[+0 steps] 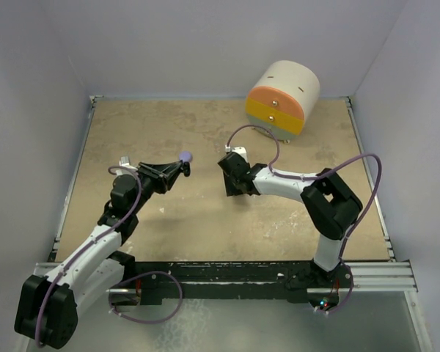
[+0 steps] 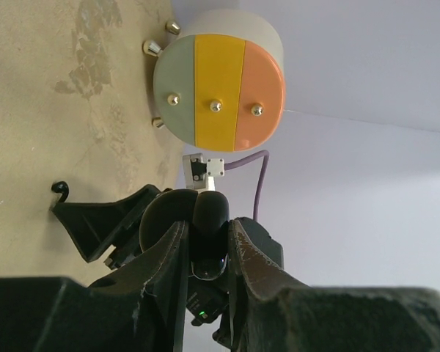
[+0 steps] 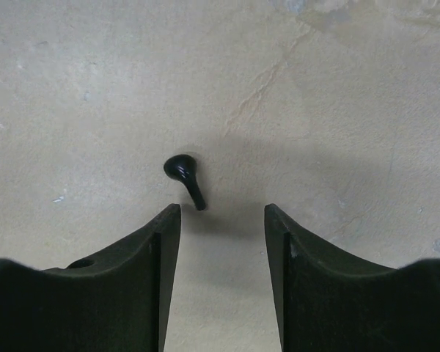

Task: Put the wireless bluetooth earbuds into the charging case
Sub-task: Pick up the earbud from the center of the board.

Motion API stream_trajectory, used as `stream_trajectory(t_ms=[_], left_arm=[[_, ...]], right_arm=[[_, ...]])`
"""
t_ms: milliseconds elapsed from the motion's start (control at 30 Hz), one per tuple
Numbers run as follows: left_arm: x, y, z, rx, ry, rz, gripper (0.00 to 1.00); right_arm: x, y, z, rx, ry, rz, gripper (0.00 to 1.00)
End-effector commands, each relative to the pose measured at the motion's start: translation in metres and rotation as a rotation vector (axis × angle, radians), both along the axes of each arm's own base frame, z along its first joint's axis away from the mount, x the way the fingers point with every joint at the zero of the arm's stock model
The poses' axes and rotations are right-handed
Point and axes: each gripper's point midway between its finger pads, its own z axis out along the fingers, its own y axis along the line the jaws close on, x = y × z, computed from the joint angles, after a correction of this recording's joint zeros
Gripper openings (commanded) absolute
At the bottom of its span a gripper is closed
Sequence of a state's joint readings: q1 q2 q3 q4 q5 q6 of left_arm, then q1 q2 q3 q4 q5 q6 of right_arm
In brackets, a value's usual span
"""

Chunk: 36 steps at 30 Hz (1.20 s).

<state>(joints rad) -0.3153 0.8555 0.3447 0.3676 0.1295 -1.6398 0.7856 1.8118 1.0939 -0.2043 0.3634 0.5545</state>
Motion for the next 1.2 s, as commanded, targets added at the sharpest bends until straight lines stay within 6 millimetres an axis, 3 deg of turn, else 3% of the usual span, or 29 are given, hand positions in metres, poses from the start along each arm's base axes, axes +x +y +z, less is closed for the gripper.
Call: stream_trajectory(t_ms=[0, 300, 600, 1167], left_arm=[[-0.003, 0.002, 0.01, -0.025, -0.038, 0.006, 0.0], [-0.008, 0.004, 0.011, -0.048, -0.046, 0.002, 0.0], [-0.011, 0.008, 0.011, -0.05, -0.053, 0.008, 0.0], [-0.008, 0.009, 0.01, -0.048, -0.046, 0.011, 0.0]], right_arm=[[0.01, 0.016, 0.021, -0.011, 0.008, 0.069, 0.52], [0.018, 0.03, 0.019, -0.045, 0.063, 0.123, 0.53], [0.02, 0.026, 0.016, -0.083, 0.085, 0.15, 0.53], [0.022, 0.025, -0.012, -0.073, 0.121, 0.171, 0.47]])
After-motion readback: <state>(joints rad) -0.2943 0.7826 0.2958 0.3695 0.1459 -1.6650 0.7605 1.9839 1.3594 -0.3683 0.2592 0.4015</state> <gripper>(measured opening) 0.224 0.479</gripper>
